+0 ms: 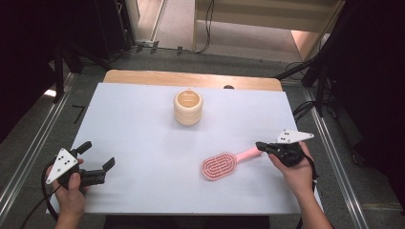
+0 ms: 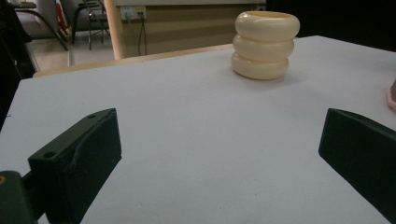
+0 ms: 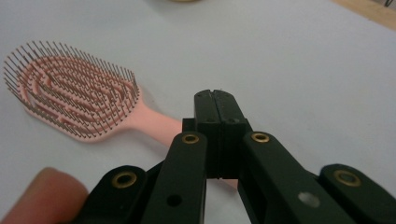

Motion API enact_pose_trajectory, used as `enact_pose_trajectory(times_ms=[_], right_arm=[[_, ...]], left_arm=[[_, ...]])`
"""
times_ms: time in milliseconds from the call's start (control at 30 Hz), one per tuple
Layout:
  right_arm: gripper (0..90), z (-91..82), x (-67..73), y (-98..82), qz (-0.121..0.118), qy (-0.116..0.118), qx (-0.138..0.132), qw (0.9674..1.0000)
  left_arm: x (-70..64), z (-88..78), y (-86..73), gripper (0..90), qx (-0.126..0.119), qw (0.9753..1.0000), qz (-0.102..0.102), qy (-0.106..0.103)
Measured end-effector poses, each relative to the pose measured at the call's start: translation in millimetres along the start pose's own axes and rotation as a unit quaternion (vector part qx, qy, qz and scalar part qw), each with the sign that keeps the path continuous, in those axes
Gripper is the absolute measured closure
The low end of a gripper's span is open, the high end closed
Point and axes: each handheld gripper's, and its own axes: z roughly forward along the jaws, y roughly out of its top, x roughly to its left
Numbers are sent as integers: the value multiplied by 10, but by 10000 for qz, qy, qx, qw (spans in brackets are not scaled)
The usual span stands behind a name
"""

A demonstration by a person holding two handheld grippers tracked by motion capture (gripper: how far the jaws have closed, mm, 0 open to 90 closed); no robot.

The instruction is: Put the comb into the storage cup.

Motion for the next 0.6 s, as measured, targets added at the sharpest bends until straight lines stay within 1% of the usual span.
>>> enact_pose_trajectory(times_ms=[33, 67, 100, 133, 200, 233, 267, 333, 367, 400, 433, 467, 533, 600], right_arm=[[874, 40, -25, 33, -46, 6, 141, 9999], [874, 40, -25, 33, -46, 6, 141, 9999], [874, 53, -42, 50, -14, 29, 195, 9998], [875, 80, -96, 88, -1, 81, 292, 9995], [875, 110, -136, 113, -15, 77, 376, 9993], [875, 110, -136, 113, -15, 77, 376, 9993], [874, 154, -185, 131, 24, 92, 461, 9989], [874, 204, -228, 138, 68, 139, 577, 9982], [874, 204, -228, 138, 68, 139, 577, 9982], [874, 269, -261, 136, 81, 101, 715, 9974], [874, 269, -261, 136, 81, 101, 715, 9974], [874, 315, -274, 129, 127, 121, 772, 9969], [874, 336, -279, 125, 116, 129, 796, 9967], [874, 388, -289, 114, 112, 116, 952, 9953]], left_arm=[[0, 0, 0, 0, 2, 10000, 7, -2], [-1, 2, 0, 0, 2, 10000, 2, -5], [0, 2, 0, 0, 5, 10000, 7, -10], [-1, 3, 1, 0, 6, 10000, 6, -10], [-1, 3, 1, 0, 4, 10000, 17, -11], [-1, 3, 1, 0, 4, 10000, 17, -11], [-1, 3, 1, 0, 3, 10000, 15, -6], [1, -1, 1, 0, -6, 10000, 28, -9], [1, -1, 1, 0, -6, 10000, 28, -9], [0, -3, 1, 0, -13, 10000, 20, -7], [1, -5, 1, 0, -11, 10000, 22, -8], [2, -7, 1, 0, -10, 10000, 22, -17], [3, -11, 0, 0, -5, 10000, 27, -30], [5, -13, 0, 0, -21, 10000, 21, -42]])
